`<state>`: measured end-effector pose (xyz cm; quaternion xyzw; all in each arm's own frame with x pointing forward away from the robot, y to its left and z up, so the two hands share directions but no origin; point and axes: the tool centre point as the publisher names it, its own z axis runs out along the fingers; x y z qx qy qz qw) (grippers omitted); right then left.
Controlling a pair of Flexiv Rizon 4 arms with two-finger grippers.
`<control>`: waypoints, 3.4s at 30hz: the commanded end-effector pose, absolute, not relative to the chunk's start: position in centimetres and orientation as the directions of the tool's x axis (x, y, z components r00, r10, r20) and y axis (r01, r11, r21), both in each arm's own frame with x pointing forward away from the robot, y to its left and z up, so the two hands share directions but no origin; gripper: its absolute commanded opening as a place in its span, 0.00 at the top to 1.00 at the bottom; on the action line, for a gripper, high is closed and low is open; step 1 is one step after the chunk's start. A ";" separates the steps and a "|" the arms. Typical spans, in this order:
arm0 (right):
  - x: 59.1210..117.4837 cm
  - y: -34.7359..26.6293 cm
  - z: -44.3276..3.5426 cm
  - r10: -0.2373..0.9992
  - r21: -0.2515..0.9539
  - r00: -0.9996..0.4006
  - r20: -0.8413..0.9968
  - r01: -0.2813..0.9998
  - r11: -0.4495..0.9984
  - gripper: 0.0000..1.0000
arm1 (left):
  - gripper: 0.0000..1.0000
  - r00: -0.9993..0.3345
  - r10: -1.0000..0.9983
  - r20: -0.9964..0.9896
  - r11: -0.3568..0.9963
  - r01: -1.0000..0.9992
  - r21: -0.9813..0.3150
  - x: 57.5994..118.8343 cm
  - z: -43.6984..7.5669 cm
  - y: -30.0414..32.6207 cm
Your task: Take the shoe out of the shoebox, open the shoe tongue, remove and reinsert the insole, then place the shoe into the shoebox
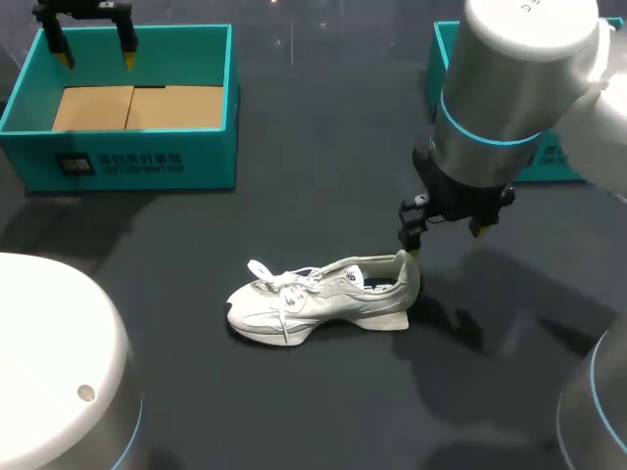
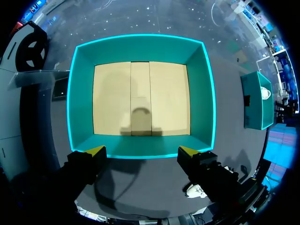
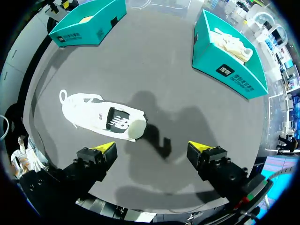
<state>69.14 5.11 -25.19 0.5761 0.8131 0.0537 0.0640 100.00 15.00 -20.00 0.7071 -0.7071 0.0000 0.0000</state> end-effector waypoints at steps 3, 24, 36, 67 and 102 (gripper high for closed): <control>69.1 2.8 -25.4 0.717 0.257 -0.559 0.418 0.829 0.496 0.00 | 0.00 0.000 -1.000 0.000 0.000 -1.000 0.000 100.0 -20.0 15.0; 67.4 2.3 -25.9 0.455 0.357 -0.818 0.352 0.567 0.742 0.00 | 0.00 0.000 -1.000 0.000 0.000 -1.000 0.000 100.0 -20.0 15.0; 68.9 -2.4 -27.9 0.337 0.637 -0.896 0.289 0.443 0.631 0.00 | 0.00 0.000 -1.000 0.000 0.000 -1.000 0.000 100.0 -20.0 15.0; 70.4 -7.3 -33.4 0.192 0.868 -0.965 0.180 0.247 0.431 0.00 | 0.00 0.000 -1.000 0.000 0.000 -1.000 0.000 100.0 -20.0 15.0; 70.8 -3.0 -37.5 0.165 0.922 -0.985 0.055 0.114 0.371 0.00 | 0.00 0.000 -1.000 0.000 0.000 -1.000 0.000 100.0 -20.0 15.0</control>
